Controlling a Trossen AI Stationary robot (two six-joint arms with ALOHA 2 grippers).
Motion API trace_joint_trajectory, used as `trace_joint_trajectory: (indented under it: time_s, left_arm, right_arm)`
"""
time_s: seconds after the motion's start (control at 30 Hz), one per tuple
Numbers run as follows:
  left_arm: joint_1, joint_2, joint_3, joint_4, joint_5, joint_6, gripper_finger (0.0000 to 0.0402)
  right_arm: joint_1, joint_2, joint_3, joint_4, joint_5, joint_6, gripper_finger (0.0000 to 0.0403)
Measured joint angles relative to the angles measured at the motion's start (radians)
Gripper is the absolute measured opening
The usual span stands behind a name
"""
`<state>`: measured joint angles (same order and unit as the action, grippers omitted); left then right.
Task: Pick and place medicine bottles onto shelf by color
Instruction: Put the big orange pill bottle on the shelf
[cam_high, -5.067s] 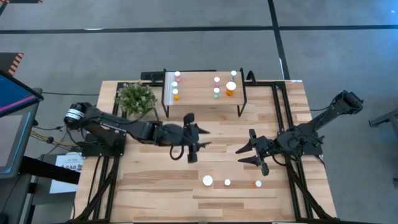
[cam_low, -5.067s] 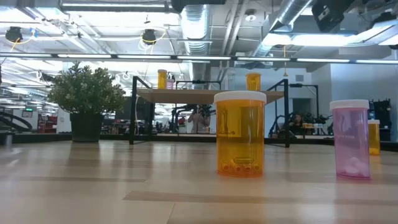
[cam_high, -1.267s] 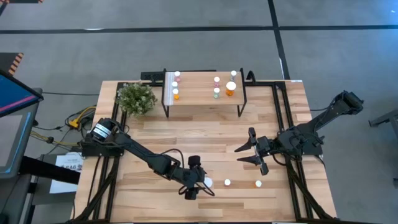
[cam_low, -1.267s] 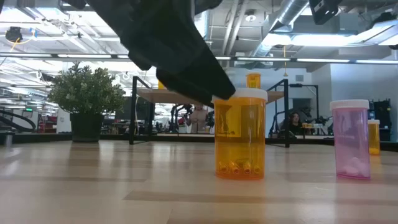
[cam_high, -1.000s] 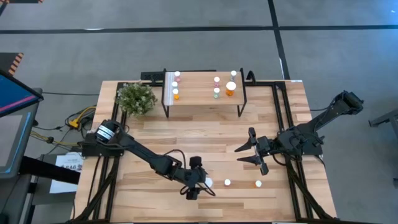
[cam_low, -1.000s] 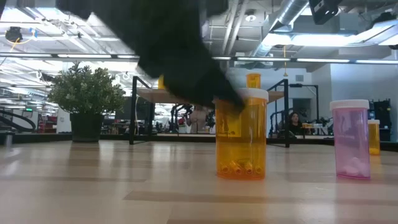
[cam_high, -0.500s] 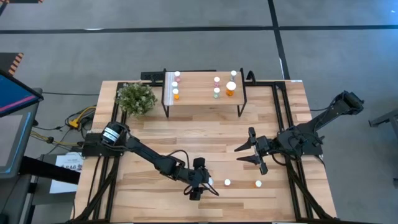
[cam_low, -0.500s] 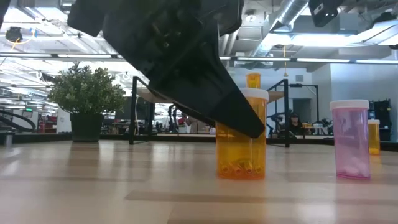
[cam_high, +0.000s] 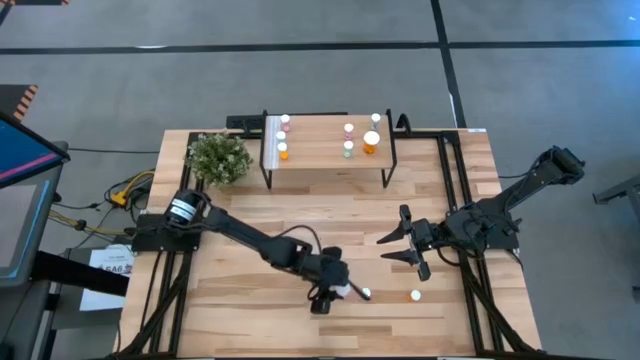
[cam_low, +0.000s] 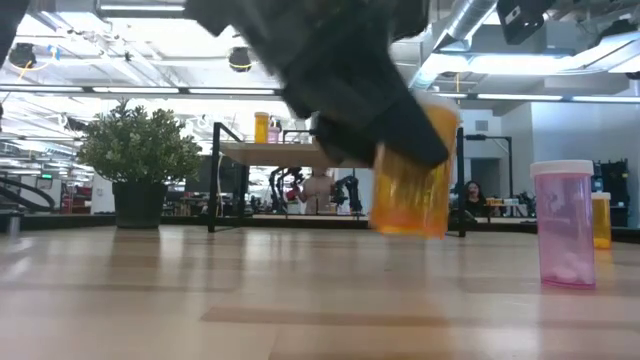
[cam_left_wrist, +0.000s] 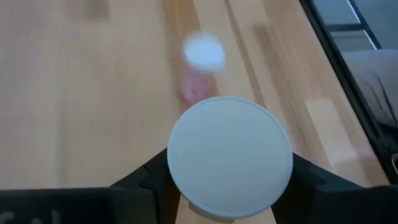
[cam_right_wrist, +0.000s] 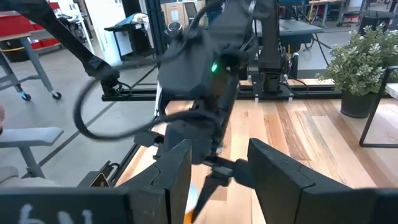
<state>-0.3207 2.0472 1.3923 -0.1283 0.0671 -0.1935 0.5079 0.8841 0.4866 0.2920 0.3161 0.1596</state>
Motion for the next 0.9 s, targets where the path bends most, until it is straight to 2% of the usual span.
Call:
trace_joint_trajectory:
  time_s: [0.1, 0.23, 0.47, 0.67, 0.9]
  left_arm:
    - [0.028, -0.001, 0.064, -0.040, -0.001, 0.056, 0.0183]
    - [0.065, -0.030, 0.119, -0.172, -0.018, 0.120, 0.0182]
    - [0.140, -0.199, 0.123, -0.340, -0.147, 0.188, 0.0166]
    - [0.241, -0.340, 0.125, -0.316, -0.250, 0.285, 0.0177]
    - [0.446, -0.415, 0.124, -0.303, -0.319, 0.310, 0.0179]
  right_arm:
    - [0.000, 0.000, 0.000, -0.001, 0.000, 0.000, 0.0182]
    - [0.012, -0.014, 0.000, -0.024, -0.001, 0.007, 0.0181]
    - [0.041, -0.061, 0.000, -0.054, -0.002, -0.001, 0.0177]
    - [0.047, -0.063, 0.000, -0.073, -0.003, -0.026, 0.0181]
    - [0.045, -0.057, 0.000, -0.076, -0.002, -0.030, 0.0179]
